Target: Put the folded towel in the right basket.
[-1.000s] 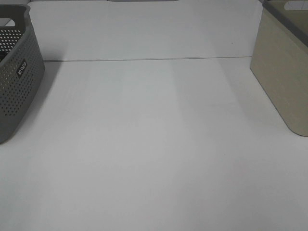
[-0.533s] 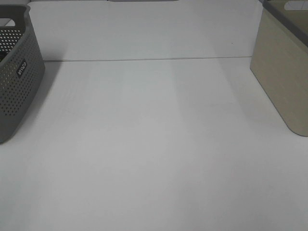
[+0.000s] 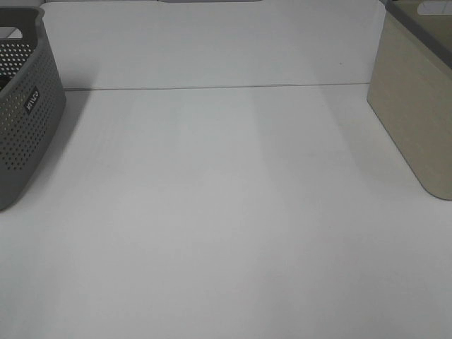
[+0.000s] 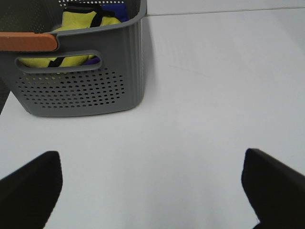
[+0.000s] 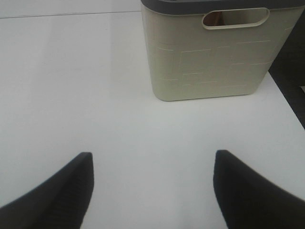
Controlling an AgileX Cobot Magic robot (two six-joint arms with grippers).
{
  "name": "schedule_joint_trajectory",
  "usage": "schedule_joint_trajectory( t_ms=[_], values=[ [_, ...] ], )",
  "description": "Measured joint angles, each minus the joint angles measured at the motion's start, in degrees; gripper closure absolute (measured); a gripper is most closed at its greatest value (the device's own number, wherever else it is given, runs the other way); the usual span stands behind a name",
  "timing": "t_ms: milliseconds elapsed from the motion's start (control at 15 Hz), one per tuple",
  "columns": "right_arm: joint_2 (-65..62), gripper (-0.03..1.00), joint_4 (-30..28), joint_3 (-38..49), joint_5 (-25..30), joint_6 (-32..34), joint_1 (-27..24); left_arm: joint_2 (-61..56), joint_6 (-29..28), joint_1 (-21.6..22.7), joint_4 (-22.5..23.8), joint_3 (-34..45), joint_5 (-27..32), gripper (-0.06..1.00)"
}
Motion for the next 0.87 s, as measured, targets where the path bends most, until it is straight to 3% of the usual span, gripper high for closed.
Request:
schedule_joint_trajectory(
  t_ms=[867],
  values=[
    [0.00,0.29,0.00,0.00,0.00,0.00,0.00,0.00,0.00,0.00,0.00,0.00,0.00,-0.03]
  ],
)
